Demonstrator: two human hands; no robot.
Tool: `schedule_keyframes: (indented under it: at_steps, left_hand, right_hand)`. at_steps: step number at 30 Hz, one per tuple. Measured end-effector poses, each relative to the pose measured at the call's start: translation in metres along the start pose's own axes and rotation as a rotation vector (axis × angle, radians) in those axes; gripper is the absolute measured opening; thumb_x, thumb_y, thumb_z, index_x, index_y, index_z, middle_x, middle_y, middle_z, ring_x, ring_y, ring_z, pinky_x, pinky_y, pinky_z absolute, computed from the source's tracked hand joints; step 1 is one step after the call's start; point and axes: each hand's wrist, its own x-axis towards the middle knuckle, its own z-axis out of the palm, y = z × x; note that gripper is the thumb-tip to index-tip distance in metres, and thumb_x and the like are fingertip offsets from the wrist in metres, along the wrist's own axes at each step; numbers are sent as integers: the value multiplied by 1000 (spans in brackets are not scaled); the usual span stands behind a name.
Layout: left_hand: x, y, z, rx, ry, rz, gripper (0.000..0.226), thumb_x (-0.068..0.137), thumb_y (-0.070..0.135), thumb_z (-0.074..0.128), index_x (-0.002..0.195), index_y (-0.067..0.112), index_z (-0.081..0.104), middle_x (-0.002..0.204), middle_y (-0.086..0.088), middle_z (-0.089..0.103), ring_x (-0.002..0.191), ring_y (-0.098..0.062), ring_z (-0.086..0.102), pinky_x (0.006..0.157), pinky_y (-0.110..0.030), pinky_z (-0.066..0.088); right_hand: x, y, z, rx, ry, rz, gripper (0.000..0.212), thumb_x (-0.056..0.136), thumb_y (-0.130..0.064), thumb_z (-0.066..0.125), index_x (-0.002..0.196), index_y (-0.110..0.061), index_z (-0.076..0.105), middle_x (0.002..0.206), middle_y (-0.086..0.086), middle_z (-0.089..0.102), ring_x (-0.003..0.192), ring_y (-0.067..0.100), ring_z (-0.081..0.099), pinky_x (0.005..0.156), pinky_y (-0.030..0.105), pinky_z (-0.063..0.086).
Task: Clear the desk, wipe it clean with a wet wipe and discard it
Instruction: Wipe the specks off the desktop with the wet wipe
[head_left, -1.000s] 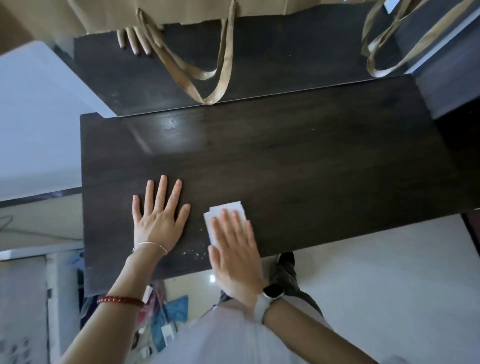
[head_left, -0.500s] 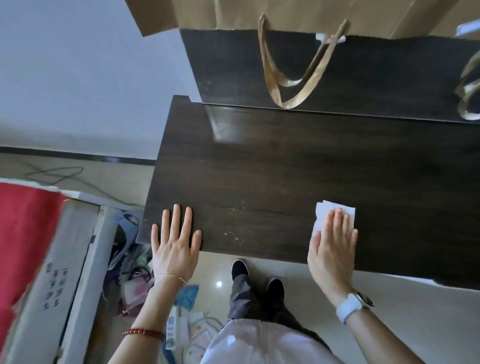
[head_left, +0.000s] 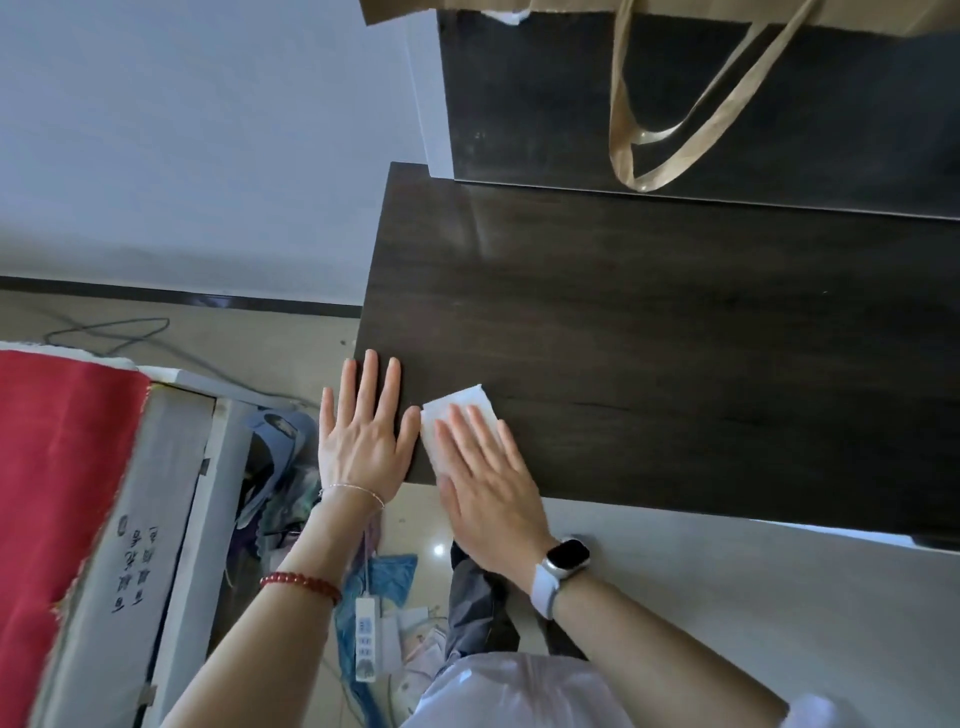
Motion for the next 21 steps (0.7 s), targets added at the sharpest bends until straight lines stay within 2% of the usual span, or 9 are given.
schedule_keyframes:
  at_steps: [2, 3, 6, 9, 12, 13, 15, 18, 21]
  left_hand:
    - [17, -3, -5, -33, 2, -3, 56, 95, 44, 17, 145, 24, 4, 155, -2, -2, 142, -22, -8, 116, -43, 1]
    - [25, -2, -7, -46, 4, -5, 55, 96, 42, 19, 145, 24, 3, 156, -2, -2, 142, -23, -9, 116, -43, 1]
    - [45, 3, -10, -54, 29, 6, 55, 96, 40, 21, 145, 21, 3, 156, -3, -3, 142, -25, -8, 116, -43, 4]
    - [56, 4, -12, -55, 46, 26, 56, 95, 40, 22, 145, 19, 6, 156, -5, 0, 142, -26, -6, 115, -43, 8]
    - [57, 3, -13, -74, 44, 39, 56, 96, 39, 25, 145, 17, 9, 156, -6, 2, 142, -26, -5, 114, -44, 10]
    - [57, 3, -13, -74, 44, 46, 56, 96, 39, 24, 145, 17, 8, 156, -6, 2, 142, -26, -6, 114, -44, 10]
    - [53, 0, -11, -73, 45, 69, 55, 96, 39, 19, 145, 17, 8, 156, -4, 2, 142, -23, -6, 114, -44, 10]
    - [35, -12, -7, -84, 20, 75, 58, 91, 42, 13, 145, 19, 7, 155, -1, 2, 141, -17, -10, 114, -44, 8]
    - [11, -24, -1, -116, 7, 68, 62, 88, 44, 6, 145, 20, 7, 155, 0, 2, 137, -14, -14, 114, -45, 8]
  right_hand:
    - [-11, 26, -5, -57, -20, -13, 53, 98, -31, 7, 142, -11, 27, 151, 5, 27, 140, 17, 15, 113, 40, 7]
    - [-18, 43, -9, -66, -4, 50, 54, 98, -32, 5, 143, -11, 25, 152, 4, 23, 140, 17, 13, 115, 41, 6]
    - [-31, 90, -25, -68, 40, 414, 56, 94, -35, 7, 145, -13, 12, 153, 4, 11, 141, 19, 5, 116, 43, 4]
    - [-19, 115, -38, -24, 143, 765, 57, 93, -31, 14, 145, -8, 13, 154, 13, 15, 142, 27, 9, 114, 47, 4]
    - [18, 118, -44, 52, 190, 950, 52, 98, -25, 23, 145, -6, 11, 155, 15, 10, 143, 30, 5, 115, 51, 4]
    - [32, 112, -42, 68, 196, 936, 53, 98, -27, 23, 145, -6, 11, 155, 14, 10, 143, 30, 4, 115, 51, 3]
    - [51, 88, -32, 44, 210, 764, 56, 95, -34, 19, 145, -8, 17, 153, 15, 16, 142, 31, 11, 114, 49, 3]
    - [46, 31, -11, -35, 119, 272, 56, 92, -34, 21, 142, -10, 27, 150, 12, 26, 139, 31, 23, 114, 46, 6]
    - [21, 12, -3, -66, -45, -83, 51, 97, -33, 14, 144, -13, 22, 152, 4, 19, 141, 24, 14, 113, 42, 4]
